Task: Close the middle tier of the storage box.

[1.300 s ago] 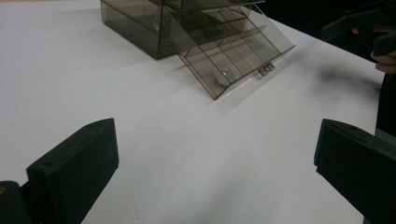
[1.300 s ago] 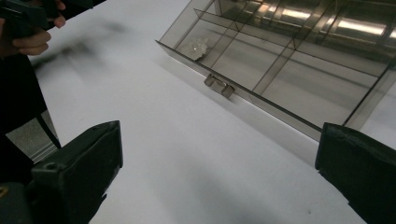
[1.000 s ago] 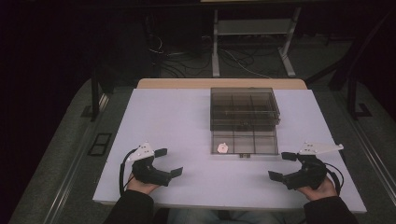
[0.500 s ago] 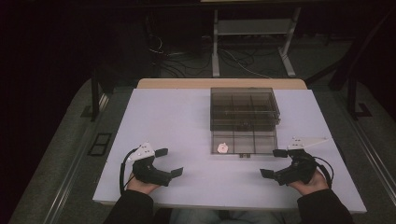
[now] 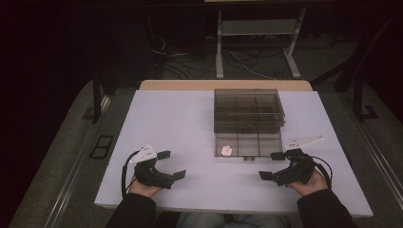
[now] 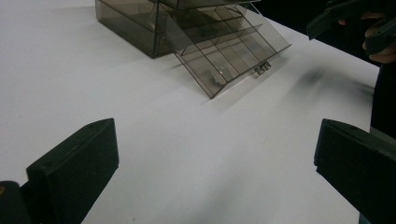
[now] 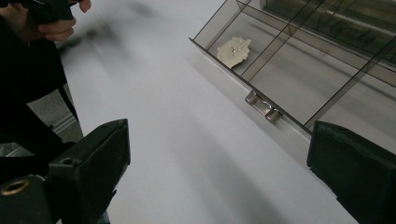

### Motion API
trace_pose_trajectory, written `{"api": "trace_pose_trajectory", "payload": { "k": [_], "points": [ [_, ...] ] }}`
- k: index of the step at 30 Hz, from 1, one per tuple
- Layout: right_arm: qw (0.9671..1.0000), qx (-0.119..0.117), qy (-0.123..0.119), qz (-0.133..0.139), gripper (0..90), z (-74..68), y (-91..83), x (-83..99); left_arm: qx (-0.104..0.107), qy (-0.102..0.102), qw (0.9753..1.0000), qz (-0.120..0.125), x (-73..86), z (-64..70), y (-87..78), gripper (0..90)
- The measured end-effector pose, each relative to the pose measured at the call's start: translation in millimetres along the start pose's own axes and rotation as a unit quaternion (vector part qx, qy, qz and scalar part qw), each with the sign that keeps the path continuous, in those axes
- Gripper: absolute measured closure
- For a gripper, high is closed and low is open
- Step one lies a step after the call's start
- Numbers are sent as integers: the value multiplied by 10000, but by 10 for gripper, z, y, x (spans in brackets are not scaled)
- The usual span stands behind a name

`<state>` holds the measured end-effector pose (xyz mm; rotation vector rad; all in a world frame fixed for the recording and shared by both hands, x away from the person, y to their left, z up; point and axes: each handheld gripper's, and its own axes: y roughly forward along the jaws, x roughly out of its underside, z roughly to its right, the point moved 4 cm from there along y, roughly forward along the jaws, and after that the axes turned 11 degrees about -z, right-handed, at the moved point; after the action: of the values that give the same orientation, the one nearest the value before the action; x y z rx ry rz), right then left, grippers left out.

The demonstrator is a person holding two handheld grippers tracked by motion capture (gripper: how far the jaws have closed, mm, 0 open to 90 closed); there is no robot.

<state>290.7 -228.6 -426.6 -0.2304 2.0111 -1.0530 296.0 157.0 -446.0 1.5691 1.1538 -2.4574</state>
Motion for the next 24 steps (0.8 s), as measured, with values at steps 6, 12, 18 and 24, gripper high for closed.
{"api": "trace_pose_trajectory", "payload": {
  "k": [6, 12, 18, 24],
  "points": [
    [10000, -24, -19, -57, 151, 16, 44, -22, 6, -3, 10000, -19, 2, 2, 10, 0],
    [9999, -18, -51, -106, 248, 36, 77, -37, 16, 0, 10000, -18, 2, 2, 11, 0],
    [9998, 18, -20, -192, 382, 74, 130, -49, 18, 7, 10000, -36, 4, -6, 18, 0],
    [9997, 46, 32, -228, 469, 118, 199, -71, 26, 3, 10000, -64, 7, -9, 22, 0]
  ]
}}
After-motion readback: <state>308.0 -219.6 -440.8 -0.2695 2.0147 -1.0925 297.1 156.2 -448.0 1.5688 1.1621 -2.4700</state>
